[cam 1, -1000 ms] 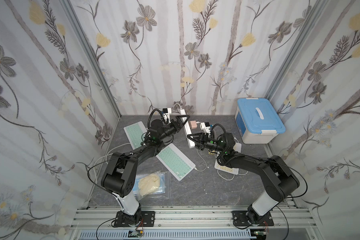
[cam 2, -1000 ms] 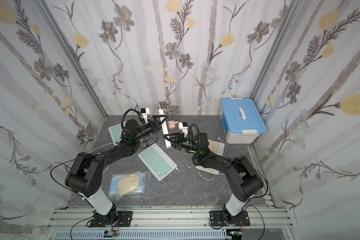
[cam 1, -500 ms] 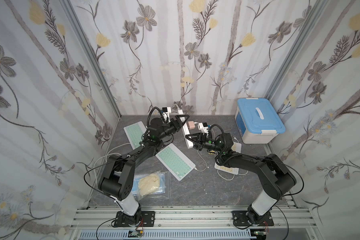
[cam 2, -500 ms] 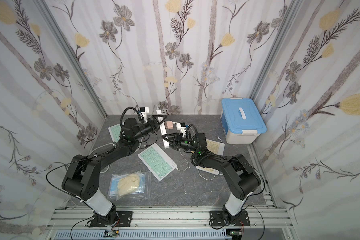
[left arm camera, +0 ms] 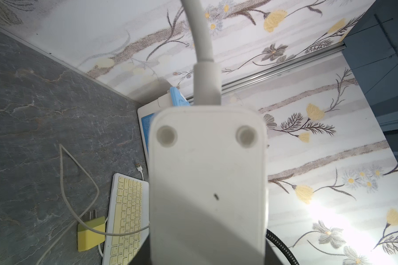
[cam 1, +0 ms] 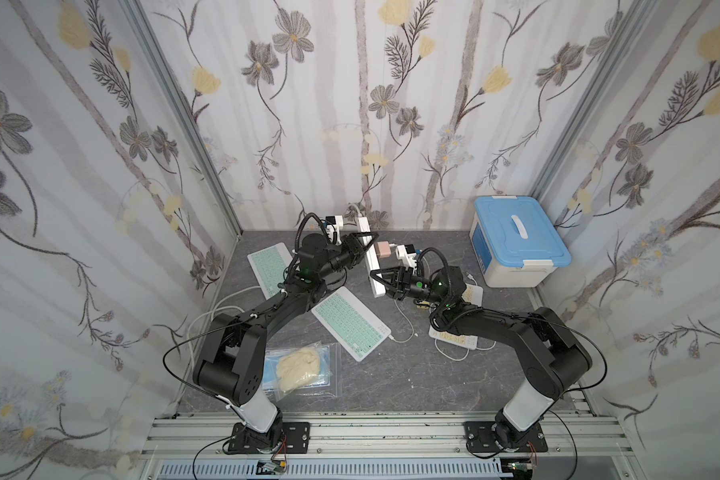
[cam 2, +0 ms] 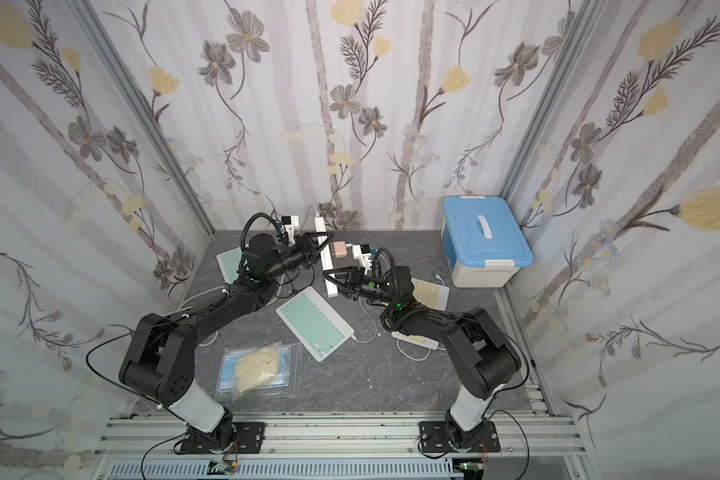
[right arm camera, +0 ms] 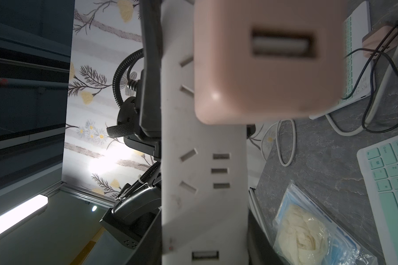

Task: Unplug the wireless keyboard
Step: Pick up the socket from the center of the board.

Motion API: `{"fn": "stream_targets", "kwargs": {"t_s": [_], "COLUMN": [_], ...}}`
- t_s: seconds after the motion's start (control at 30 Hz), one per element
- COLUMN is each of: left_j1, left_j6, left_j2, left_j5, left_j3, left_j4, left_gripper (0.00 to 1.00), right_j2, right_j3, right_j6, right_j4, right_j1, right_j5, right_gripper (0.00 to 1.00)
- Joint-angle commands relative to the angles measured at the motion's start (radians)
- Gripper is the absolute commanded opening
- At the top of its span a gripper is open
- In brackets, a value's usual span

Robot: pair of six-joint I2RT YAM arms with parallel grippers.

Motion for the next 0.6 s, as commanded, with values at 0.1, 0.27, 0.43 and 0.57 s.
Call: {"fn": "stream_targets", "kwargs": {"t_s": [0.1, 0.27, 0.43, 0.57], "left_j1": [-0.001, -0.005, -0.006, -0.006], "left_j6": [0.151, 0.162, 0.167, 0.167], "left_j2": [0.0, -0.002, -0.008, -0.014], "left_j5": [-0.015, -0.017, -0.02, -0.025], "left_j3": [0.001, 0.008, 0.007, 0.004], "left_j4": [-0.017, -0.031, -0.04, -0.039], "left_gripper": [0.1, 0.0, 0.0, 0.0], "right_j2": [-0.014, -0.03, -0.037, -0.044], "right_j3": [-0.003, -0.009, -0.018, -0.025], "right_j6": [-0.001, -0.036, -0.055, -0.074], "right_j4": [0.038, -0.005, -0.029, -0.045], "right_j1": [0.0, 0.0, -0.002, -0.003], "right_j5": [0.013, 0.024, 0.038, 0.046], "right_gripper": [0.0, 0.0, 0.13, 0.4]}}
